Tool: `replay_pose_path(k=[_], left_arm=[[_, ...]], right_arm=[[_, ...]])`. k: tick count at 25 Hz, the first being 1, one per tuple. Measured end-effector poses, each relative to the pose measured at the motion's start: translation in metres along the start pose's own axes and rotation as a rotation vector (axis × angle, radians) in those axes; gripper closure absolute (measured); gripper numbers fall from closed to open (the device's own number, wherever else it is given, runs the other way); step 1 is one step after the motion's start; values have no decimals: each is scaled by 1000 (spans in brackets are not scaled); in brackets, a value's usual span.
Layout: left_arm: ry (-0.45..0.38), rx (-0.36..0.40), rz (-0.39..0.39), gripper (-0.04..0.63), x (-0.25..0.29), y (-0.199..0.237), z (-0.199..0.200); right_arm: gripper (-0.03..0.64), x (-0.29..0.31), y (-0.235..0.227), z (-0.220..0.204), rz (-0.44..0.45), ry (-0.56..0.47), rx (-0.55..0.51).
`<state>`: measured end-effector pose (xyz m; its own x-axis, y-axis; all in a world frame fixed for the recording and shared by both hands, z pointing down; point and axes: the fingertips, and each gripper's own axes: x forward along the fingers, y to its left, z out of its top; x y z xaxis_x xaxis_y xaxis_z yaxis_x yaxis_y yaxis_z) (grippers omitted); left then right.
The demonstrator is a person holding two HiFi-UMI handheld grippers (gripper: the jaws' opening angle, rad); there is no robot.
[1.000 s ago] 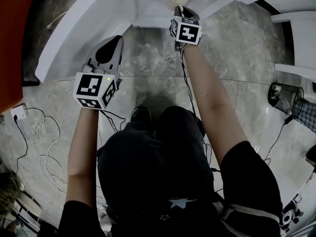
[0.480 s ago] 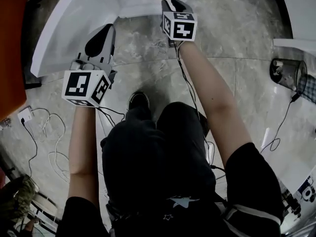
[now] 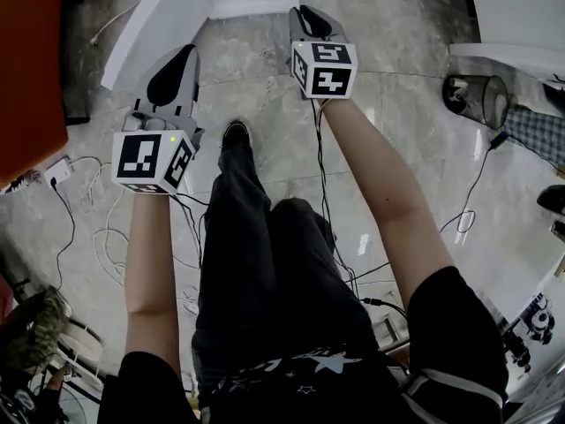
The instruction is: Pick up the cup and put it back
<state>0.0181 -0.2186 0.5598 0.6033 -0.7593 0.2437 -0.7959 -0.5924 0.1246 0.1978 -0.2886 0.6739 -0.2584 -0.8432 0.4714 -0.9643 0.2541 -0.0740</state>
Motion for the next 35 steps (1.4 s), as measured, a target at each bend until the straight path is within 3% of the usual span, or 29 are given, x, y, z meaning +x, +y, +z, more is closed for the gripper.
replay_pose_path(k=[8, 14, 17, 22, 25, 31, 35], left_arm=[[-26, -21, 75, 586, -106, -56, 122], [-43, -45, 119, 586, -184, -94, 179], [-50, -40, 139, 586, -215, -109, 202], [-85, -135, 182, 586, -262, -111, 216], [-109, -145, 192, 586, -291, -103, 225], [-86, -161, 113, 586, -361, -96, 228], [-50, -168, 71, 586, -411, -103, 220]], right_arm=[[609, -147, 49, 112, 88, -38, -74], [611, -240, 83, 159, 152, -70, -81], [611, -281, 89, 174, 135, -96, -146], [611, -330, 98, 174, 90, -85, -137], [611, -354, 111, 175, 53, -80, -130], [611, -419, 167, 185, -23, -108, -79], [611, -465, 210, 211, -48, -169, -98]])
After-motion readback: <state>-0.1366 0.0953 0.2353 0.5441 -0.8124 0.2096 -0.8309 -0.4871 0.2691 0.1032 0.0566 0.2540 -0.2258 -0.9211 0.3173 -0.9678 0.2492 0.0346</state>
